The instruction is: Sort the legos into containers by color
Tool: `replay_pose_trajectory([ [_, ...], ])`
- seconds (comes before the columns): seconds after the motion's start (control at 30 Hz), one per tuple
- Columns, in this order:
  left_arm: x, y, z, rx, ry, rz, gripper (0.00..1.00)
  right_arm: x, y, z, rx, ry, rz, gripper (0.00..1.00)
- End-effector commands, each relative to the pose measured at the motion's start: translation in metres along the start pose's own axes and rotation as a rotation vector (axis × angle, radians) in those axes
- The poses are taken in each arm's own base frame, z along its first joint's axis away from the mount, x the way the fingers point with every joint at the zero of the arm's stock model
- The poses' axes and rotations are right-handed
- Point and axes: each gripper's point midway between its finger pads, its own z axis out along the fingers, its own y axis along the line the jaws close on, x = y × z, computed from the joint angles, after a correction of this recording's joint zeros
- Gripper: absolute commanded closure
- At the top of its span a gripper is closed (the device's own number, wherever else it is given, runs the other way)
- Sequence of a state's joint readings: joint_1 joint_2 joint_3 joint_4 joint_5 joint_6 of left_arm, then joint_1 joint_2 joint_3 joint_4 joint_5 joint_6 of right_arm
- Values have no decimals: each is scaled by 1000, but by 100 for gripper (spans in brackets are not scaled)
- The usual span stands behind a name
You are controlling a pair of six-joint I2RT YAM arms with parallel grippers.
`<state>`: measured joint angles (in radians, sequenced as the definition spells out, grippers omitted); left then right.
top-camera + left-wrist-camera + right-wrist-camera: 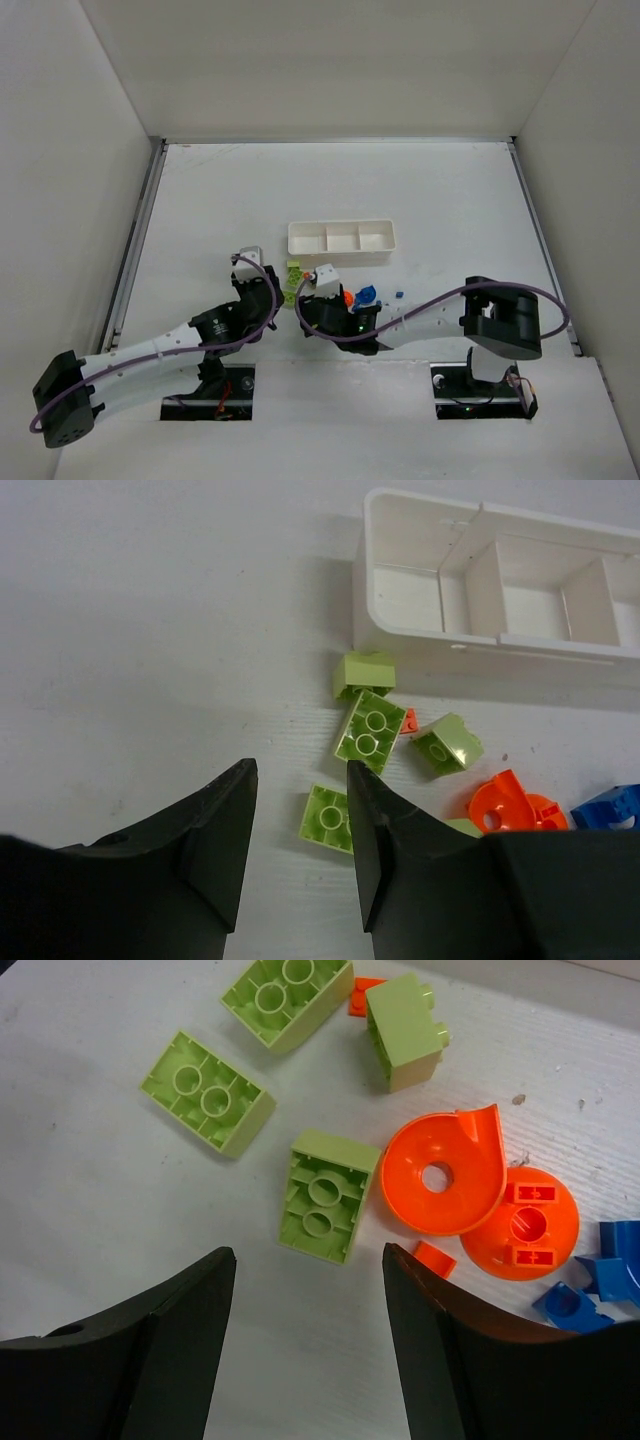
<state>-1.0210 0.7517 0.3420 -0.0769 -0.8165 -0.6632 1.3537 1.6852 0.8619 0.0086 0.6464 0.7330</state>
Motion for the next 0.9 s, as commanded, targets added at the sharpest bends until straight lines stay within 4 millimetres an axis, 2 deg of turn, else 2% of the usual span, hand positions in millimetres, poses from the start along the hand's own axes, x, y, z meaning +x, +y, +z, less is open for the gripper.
replay_pose_trajectory([
  [0.0,1,10,3,-42,-19,-29,61,-17,16,11,-19,-44,27,35],
  [0.17,1,11,3,-40,-20,-47,61,-16,8,23,26,-50,26,42],
  [0.33,4,10,4,-40,-8,-35,60,-27,-5,26,51,-91,50,59],
  [0.43,7,10,6,-47,-1,-24,57,-36,-2,19,16,-114,80,71],
  [0.57,9,11,8,-59,7,-17,48,-53,8,-4,-41,-154,102,71],
  [0.63,9,11,8,-60,8,-15,45,-63,9,-13,-59,-175,106,71],
  [0.67,9,10,8,-53,10,-17,44,-76,10,-21,-78,-195,115,71],
  [0.77,9,8,7,-41,13,-24,42,-106,4,-23,-87,-232,123,71],
  [0.8,10,7,6,-34,17,-26,42,-115,2,-21,-91,-239,125,71],
  [0.87,15,0,6,3,44,-27,43,-148,-13,0,-84,-247,153,71],
])
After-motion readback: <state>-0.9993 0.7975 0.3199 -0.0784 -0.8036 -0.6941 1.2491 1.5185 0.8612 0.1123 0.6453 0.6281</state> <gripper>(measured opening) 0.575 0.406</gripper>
